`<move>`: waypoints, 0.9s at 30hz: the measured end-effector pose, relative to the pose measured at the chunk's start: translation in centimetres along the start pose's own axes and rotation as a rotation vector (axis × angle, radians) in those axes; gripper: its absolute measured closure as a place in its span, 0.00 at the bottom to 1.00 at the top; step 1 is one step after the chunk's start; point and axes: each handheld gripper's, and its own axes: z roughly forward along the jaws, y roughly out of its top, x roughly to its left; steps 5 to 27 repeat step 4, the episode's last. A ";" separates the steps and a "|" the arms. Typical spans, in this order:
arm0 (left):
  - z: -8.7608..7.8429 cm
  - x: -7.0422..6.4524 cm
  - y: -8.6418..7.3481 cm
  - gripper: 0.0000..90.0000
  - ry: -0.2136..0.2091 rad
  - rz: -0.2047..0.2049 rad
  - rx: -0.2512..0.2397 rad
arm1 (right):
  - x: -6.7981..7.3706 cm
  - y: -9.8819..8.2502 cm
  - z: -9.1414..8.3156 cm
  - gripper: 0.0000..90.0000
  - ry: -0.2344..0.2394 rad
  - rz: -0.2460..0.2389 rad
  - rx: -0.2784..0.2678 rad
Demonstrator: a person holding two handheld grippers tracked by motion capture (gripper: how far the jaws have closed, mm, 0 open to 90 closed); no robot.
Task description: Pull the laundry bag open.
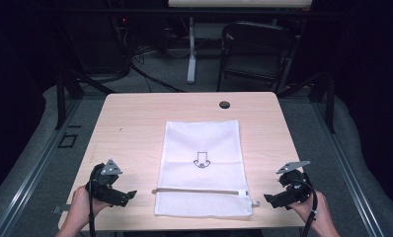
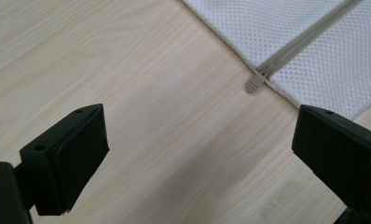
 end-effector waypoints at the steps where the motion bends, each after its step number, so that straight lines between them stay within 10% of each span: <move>1: 0.1 0.1 -0.1 0.02 0.004 0.002 -0.001 | -0.2 -0.1 0.2 0.00 0.007 -0.001 0.014; 27: 0.7 0.5 -0.3 0.00 0.002 -0.016 0.015 | -0.6 -0.1 0.8 0.00 -0.005 0.004 0.035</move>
